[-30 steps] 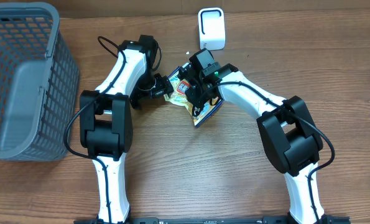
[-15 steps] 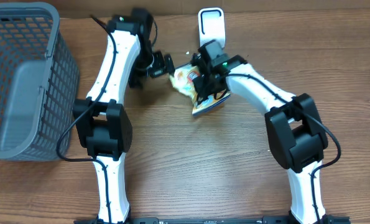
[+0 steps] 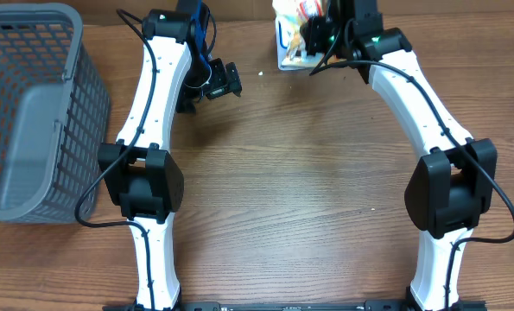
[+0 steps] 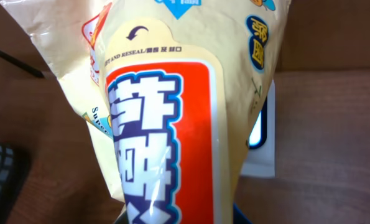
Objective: Scan the item barcode
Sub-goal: 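Raise the pouch with the right gripper up to the scanner face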
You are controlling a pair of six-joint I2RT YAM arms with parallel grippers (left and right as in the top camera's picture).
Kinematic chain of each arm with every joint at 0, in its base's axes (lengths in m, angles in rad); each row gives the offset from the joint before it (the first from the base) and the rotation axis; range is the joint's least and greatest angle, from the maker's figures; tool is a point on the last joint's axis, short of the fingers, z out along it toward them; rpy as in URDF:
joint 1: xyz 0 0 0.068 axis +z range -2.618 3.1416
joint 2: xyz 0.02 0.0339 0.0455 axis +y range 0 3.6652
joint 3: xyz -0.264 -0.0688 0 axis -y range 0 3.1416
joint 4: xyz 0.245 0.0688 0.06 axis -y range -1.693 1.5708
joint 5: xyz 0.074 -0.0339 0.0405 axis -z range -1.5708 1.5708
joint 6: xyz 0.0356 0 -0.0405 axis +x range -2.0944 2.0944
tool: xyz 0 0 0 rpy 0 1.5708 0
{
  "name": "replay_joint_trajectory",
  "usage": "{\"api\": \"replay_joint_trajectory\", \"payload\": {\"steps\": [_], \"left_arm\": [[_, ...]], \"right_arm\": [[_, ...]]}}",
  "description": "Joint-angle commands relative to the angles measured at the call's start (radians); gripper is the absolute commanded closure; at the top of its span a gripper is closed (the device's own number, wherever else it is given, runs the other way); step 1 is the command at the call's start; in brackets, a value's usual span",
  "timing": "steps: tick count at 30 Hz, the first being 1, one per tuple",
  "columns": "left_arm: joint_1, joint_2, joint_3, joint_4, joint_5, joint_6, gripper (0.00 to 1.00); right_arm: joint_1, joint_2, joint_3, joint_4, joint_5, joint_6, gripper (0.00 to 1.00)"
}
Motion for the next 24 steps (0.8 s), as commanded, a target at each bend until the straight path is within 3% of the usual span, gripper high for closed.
{"api": "replay_joint_trajectory", "payload": {"steps": [1,14,24], "left_arm": [[0.0,-0.018,0.009,0.0,-0.014,0.022,0.0],[0.0,-0.018,0.009,0.033,-0.014,0.021,0.0],[0.0,-0.018,0.009,0.033,-0.013,0.021,0.0]], "right_arm": [[0.006,-0.034,0.028,0.061,0.006,0.016,0.9],[0.01,0.127,0.028,0.36,0.066,0.014,0.95],[0.01,0.177,0.028,0.447,0.111,0.014,0.95]]}}
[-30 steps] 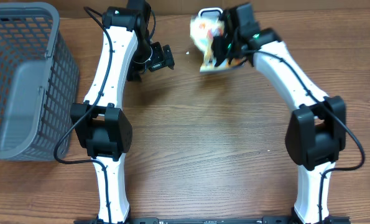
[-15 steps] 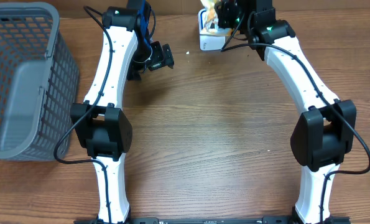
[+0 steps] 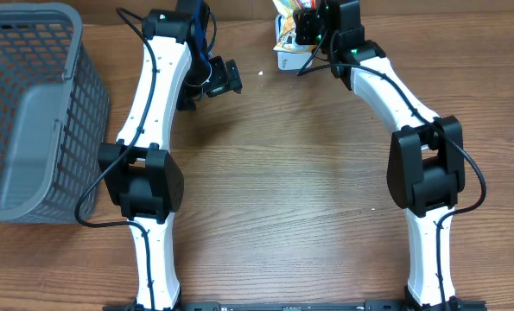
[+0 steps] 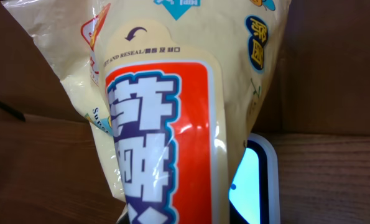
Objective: Scan the item barcode
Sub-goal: 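Raise the pouch with the right gripper up to the scanner face, then carry the pouch off the table to the right and release it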
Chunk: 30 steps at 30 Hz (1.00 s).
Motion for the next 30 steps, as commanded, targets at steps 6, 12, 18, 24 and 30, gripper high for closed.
{"api": "replay_joint_trajectory", "payload": {"steps": [6,12,18,24,30], "left_arm": [[0.0,-0.018,0.009,0.004,-0.01,0.019,0.0],[0.0,-0.018,0.009,0.004,-0.01,0.019,0.0],[0.0,-0.018,0.009,0.004,-0.01,0.019,0.0],[0.0,-0.018,0.009,0.004,-0.01,0.019,0.0],[0.0,-0.018,0.009,0.004,-0.01,0.019,0.0]], "right_arm": [[0.004,-0.021,0.028,0.037,0.026,0.005,0.94],[-0.004,-0.045,0.028,0.037,0.023,0.021,0.96],[-0.071,-0.144,0.028,0.023,0.029,0.088,0.96],[-0.191,-0.262,0.028,-0.102,0.129,0.098,0.96],[-0.364,-0.32,0.028,-0.351,0.366,0.123,0.96]]}}
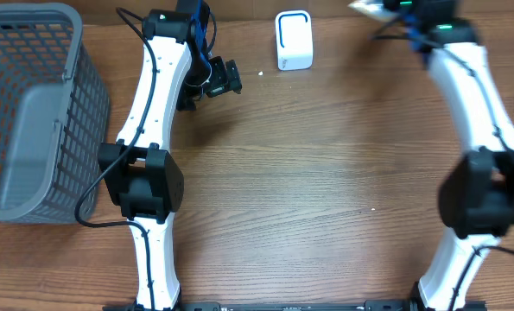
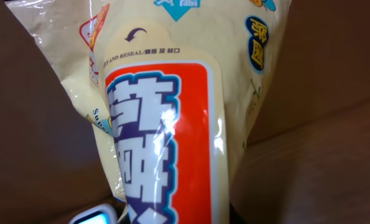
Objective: Scan the item barcode
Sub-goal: 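Carry the pouch off the table to the right and release it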
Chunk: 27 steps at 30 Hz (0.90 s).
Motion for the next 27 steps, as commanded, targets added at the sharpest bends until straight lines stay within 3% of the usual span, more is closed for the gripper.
{"api": "replay_joint_trajectory", "payload": {"steps": [1,7,15,19,24,26,27], "left_arm": [[0.0,-0.018,0.009,0.004,-0.007,0.019,0.0],[0.0,-0.018,0.009,0.004,-0.007,0.019,0.0],[0.0,-0.018,0.009,0.004,-0.007,0.019,0.0],[0.0,-0.018,0.009,0.004,-0.007,0.019,0.0],[0.0,-0.018,0.009,0.004,-0.007,0.019,0.0],[0.0,-0.018,0.009,0.004,-0.007,0.019,0.0],[0.0,-0.018,0.009,0.004,-0.007,0.019,0.0]], "right_arm": [[-0.099,-0.044,0.026,-0.082,0.18,0.022,0.96],[-0.325,-0.04,0.024,-0.307,0.209,0.043,0.96],[-0.562,-0.031,-0.028,-0.375,0.209,0.046,0.96],[-0.651,0.003,-0.034,-0.372,0.208,0.045,0.82],[-0.701,0.029,-0.034,-0.37,0.208,0.045,0.77],[-0.713,0.035,-0.034,-0.364,0.209,0.045,0.6],[-0.716,0.039,-0.034,-0.363,0.209,0.044,0.57]]}}
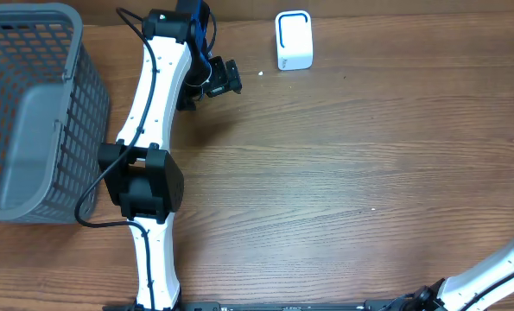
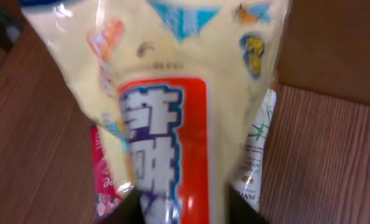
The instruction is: Scan the item barcode
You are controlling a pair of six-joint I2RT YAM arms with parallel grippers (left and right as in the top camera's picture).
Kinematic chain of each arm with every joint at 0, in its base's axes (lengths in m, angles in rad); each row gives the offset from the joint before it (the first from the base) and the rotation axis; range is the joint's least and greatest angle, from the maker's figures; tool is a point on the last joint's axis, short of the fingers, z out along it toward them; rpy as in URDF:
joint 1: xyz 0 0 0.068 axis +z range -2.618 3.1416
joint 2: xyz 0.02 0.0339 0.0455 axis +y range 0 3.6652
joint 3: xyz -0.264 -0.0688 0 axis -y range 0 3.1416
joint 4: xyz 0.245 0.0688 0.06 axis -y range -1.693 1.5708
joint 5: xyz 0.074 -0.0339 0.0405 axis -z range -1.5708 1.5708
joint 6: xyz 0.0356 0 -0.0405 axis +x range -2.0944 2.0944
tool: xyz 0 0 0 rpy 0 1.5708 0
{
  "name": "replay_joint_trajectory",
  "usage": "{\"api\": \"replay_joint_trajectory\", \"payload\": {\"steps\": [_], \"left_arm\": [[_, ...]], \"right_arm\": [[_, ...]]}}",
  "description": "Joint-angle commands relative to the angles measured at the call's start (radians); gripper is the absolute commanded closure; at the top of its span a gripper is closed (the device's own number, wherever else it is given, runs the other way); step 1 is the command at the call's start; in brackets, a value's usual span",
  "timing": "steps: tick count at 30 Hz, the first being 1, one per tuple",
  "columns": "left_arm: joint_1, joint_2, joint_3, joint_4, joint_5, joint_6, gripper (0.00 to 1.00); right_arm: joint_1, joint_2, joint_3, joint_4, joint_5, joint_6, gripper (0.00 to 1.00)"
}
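A yellow snack packet (image 2: 172, 106) with a red and blue label fills the right wrist view, and my right gripper (image 2: 181, 214) is shut on its lower end. The picture is blurred. The white barcode scanner (image 1: 293, 39) with its blue-edged window lies at the back of the table in the overhead view. There, only a piece of the right arm (image 1: 498, 276) shows at the lower right corner, and neither its gripper nor the packet is visible. My left gripper (image 1: 225, 78) hangs at the back left, left of the scanner, with nothing seen in it.
A grey plastic basket (image 1: 23, 112) stands at the left edge. Under the held packet lie a red packet (image 2: 104, 168) and a white packet (image 2: 256, 155) on the wood. A small purple thing sits at the right edge of the table.
The right arm was at the back right of the scanner and has left the overhead view to the right. The held packet now hangs over a red and a white packet, not beside the scanner.
My right gripper held the yellow packet right over the scanner, and did so again a moment later. Then the packet was off to the right with the scanner uncovered. Now it is beyond the table's right side, over other packets. The left arm has not moved.
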Motion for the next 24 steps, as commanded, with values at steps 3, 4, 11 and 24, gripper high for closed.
{"api": "replay_joint_trajectory", "payload": {"steps": [3,4,11,24], "left_arm": [[0.0,-0.018,0.009,0.004,-0.007,0.019,0.0],[0.0,-0.018,0.009,0.004,-0.007,0.019,0.0],[0.0,-0.018,0.009,0.004,-0.007,0.019,0.0],[0.0,-0.018,0.009,0.004,-0.007,0.019,0.0]], "right_arm": [[-0.016,0.011,-0.001,0.013,0.012,0.0,0.45],[-0.018,0.014,-0.001,0.012,0.012,0.0,0.38],[-0.018,0.019,-0.001,-0.01,0.012,-0.003,0.32],[-0.009,-0.135,0.0,-0.099,-0.435,-0.002,0.3]]}}
